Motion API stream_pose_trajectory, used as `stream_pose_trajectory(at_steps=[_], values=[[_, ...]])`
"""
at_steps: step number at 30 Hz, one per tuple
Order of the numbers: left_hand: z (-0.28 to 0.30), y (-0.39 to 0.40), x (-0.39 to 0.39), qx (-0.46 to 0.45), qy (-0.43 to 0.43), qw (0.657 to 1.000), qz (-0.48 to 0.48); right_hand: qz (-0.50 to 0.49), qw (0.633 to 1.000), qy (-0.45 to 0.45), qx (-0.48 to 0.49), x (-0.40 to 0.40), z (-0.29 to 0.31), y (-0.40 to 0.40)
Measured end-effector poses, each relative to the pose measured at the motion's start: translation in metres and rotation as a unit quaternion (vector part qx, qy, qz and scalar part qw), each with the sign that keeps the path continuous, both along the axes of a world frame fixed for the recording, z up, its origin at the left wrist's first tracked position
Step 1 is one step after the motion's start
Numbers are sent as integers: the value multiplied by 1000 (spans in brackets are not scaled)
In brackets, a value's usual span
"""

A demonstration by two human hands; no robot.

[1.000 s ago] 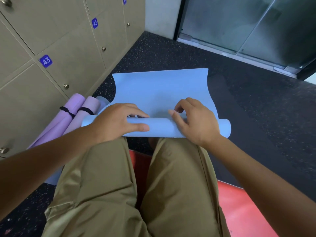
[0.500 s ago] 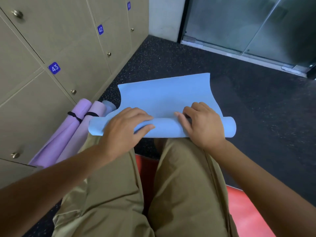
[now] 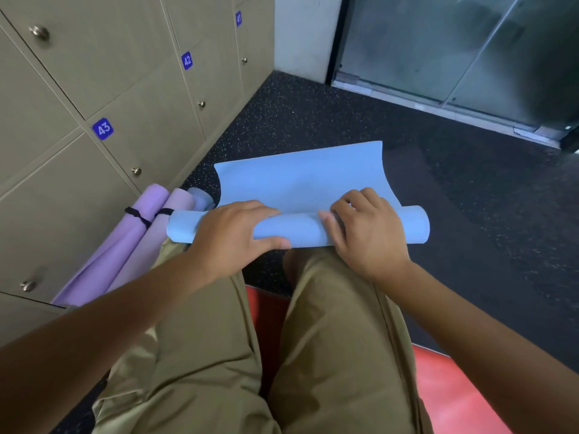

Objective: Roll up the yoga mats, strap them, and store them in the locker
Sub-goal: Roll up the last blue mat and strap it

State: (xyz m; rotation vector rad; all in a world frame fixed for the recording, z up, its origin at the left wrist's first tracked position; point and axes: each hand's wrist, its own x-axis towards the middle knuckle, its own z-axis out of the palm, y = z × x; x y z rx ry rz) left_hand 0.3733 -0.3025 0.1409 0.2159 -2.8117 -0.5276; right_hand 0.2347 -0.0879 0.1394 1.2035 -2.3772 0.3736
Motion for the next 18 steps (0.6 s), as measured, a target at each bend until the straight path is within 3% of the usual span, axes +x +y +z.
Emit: stream_pose_trajectory(at_steps=[5, 10, 14, 18], values=[[6, -15, -17, 62, -100, 993, -17, -1, 999, 35, 37, -3, -7, 7], [10, -22, -27, 62, -135, 989, -18, -15, 999, 29, 26, -13, -9, -4], [5, -22, -21, -70, -68, 995, -29, -24, 999, -7, 30, -20, -10, -14], [-15, -25, -11, -210, 13, 978, -19, -40, 995, -80, 53, -26, -3, -22]])
